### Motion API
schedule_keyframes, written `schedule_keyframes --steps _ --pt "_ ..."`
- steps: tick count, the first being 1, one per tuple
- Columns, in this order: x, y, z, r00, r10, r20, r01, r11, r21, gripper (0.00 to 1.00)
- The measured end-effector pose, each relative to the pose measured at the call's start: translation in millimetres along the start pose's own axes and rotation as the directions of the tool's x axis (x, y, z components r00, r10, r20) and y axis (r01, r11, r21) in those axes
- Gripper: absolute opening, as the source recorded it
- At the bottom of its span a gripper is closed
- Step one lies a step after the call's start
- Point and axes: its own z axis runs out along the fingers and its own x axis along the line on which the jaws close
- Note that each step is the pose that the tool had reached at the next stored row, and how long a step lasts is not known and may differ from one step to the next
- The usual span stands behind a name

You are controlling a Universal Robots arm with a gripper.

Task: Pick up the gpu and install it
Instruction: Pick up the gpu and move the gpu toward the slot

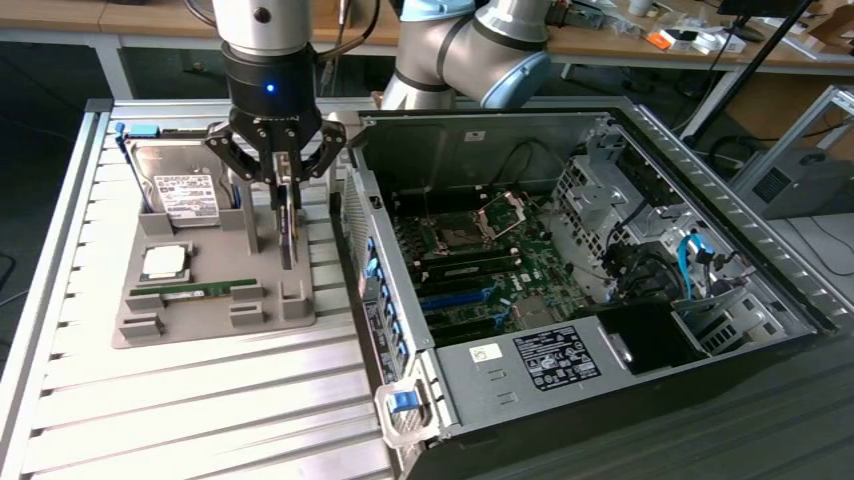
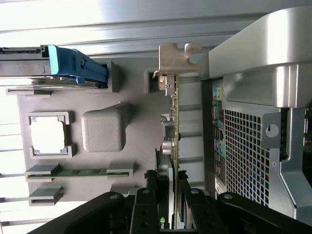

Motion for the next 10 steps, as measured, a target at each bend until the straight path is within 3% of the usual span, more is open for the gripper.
schedule_keyframes --steps 10 --pt "-0.1 -0.2 -3.1 1.0 0.0 0.0 0.0 1.0 0.0 0.27"
